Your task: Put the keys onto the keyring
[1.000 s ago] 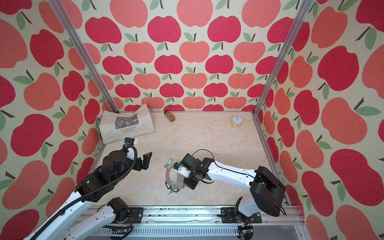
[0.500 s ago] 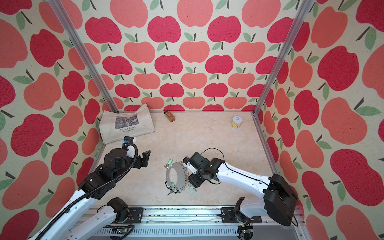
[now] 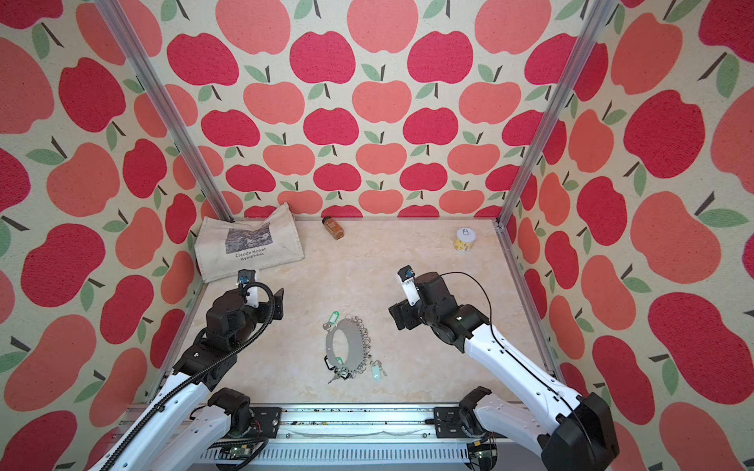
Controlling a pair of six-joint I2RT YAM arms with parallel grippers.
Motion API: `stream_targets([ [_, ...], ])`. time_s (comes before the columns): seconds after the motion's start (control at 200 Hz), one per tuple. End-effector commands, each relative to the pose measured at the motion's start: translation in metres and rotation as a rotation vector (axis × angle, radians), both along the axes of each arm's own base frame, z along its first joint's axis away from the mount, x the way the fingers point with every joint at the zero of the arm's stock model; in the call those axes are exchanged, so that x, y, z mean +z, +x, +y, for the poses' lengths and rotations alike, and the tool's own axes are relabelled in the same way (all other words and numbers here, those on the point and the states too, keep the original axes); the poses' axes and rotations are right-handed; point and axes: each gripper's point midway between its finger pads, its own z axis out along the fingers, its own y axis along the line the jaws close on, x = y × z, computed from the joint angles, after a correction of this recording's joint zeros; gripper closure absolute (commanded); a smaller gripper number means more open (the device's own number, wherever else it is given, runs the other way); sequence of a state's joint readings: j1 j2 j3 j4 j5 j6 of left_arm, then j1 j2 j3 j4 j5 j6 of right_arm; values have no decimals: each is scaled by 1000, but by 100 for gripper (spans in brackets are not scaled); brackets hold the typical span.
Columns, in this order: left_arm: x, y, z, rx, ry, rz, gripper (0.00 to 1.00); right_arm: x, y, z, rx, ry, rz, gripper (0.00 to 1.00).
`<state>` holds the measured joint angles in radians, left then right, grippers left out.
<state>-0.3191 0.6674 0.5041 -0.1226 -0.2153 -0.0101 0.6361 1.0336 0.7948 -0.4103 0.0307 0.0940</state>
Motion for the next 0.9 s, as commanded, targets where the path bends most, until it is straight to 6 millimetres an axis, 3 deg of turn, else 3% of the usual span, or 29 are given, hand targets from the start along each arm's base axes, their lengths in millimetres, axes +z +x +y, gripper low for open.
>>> stream_targets([
  [0.0, 12, 18, 5, -7, 1, -129, 1, 11, 28, -30, -94, -14, -129, 1],
  [0.155, 2, 40, 25, 36, -10, -179, 1, 12, 66, -81, -278, -29, -242, 1],
  [0.325, -20, 65, 36, 55, 21, -178, 1, -13, 102, -136, -479, -82, -319, 1],
  [0.4, -24, 70, 41, 74, 51, -214, 1, -26, 111, -144, -490, -63, -365, 1],
  [0.455, -38, 75, 45, 87, 62, -182, 1, -32, 116, -146, -488, -61, -417, 1],
  [0.6, -55, 84, 53, 120, 84, -163, 1, -53, 127, -150, -485, -116, -437, 1],
  [0.725, -63, 92, 53, 114, 103, -160, 1, -59, 134, -150, -476, -133, -507, 1],
  [0.896, -68, 88, 52, 107, 80, -138, 1, -67, 139, -153, -495, -130, -506, 1],
])
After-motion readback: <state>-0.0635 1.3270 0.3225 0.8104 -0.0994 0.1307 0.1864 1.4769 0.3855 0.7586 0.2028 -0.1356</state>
